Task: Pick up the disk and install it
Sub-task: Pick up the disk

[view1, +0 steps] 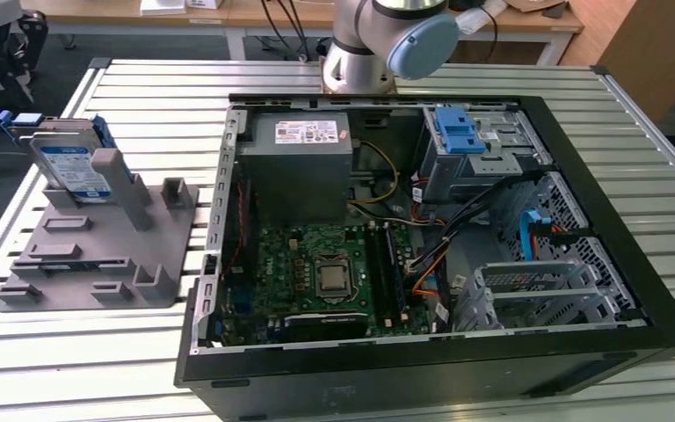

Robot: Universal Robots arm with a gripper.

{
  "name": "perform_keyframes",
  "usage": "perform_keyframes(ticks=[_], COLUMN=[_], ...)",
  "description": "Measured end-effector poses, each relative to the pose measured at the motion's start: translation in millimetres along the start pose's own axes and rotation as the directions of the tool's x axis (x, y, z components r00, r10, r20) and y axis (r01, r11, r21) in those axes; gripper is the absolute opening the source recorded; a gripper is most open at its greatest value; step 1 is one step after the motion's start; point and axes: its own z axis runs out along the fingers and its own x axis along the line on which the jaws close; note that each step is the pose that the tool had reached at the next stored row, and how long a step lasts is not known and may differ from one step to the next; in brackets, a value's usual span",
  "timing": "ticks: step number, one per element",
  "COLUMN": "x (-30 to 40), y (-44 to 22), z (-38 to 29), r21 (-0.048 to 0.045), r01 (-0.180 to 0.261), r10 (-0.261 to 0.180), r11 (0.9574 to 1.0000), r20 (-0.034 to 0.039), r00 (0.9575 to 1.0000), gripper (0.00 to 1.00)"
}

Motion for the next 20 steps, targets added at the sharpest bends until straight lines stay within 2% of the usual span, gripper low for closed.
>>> perform_keyframes(ticks=[2, 5, 7, 10, 13, 15, 17, 20], x=[0.0, 0.0, 0.0, 0.0, 0.0, 0.0, 0.0, 0.0], y=[0.0, 0.0, 0.0, 0.0, -0.1, -0.1, -0.1, -0.1], z=[0.2, 0.5, 0.7, 1.1, 1.5, 1.8, 2.1, 2.4], r21=[-0.0004, -0.0012, -0.0018, -0.0028, -0.0038, -0.0046, -0.0055, -0.0068], r01=[0.037, 0.091, 0.127, 0.182, 0.234, 0.27, 0.305, 0.356], r10=[-0.037, -0.091, -0.127, -0.182, -0.234, -0.27, -0.305, -0.356], r11=[0.9993, 0.9958, 0.9919, 0.9833, 0.9721, 0.9627, 0.9524, 0.9346], r20=[-0.0015, -0.0038, -0.0053, -0.0075, -0.0096, -0.011, -0.0124, -0.0143], r00=[0.9993, 0.9958, 0.9919, 0.9833, 0.9721, 0.9627, 0.9523, 0.9345], gripper=[0.11, 0.11, 0.11, 0.11, 0.11, 0.11, 0.11, 0.11])
